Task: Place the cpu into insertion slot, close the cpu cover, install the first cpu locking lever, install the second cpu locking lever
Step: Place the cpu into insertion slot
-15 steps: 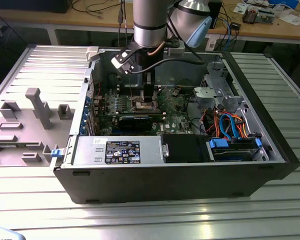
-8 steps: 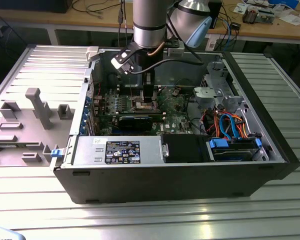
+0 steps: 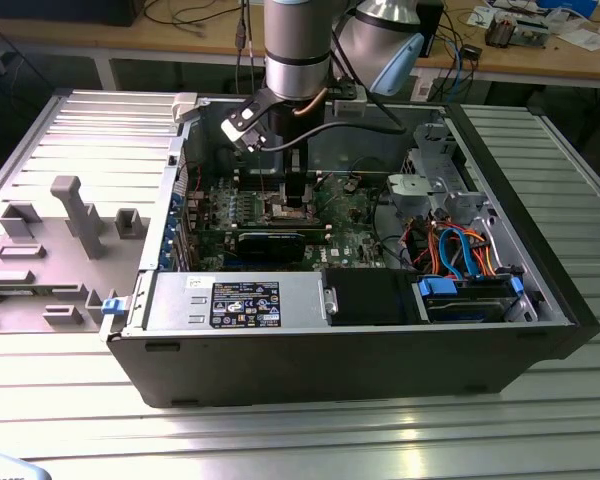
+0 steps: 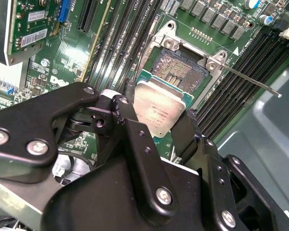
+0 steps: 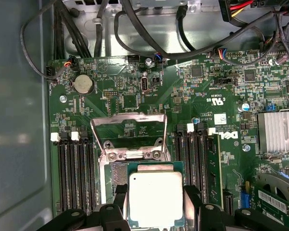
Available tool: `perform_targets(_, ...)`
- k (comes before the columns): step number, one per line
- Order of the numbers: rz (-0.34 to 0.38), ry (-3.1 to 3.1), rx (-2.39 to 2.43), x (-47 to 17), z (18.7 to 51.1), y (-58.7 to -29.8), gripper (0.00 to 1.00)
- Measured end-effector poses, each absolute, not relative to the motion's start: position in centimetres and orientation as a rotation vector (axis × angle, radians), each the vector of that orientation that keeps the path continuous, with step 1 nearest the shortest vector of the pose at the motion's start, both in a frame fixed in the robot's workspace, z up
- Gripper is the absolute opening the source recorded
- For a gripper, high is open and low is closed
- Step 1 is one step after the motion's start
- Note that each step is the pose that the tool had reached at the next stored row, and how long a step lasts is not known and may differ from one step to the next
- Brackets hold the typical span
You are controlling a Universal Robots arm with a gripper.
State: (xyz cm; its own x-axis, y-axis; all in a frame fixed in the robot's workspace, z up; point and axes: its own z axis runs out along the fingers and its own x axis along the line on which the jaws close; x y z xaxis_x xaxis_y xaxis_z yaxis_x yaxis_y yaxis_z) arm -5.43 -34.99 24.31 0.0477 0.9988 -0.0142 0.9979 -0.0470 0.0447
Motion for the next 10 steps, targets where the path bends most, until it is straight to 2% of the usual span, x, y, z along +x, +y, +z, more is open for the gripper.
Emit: perform_targets(10,0.032,2.132,2.249,-5.43,24.30,-34.99,0.55)
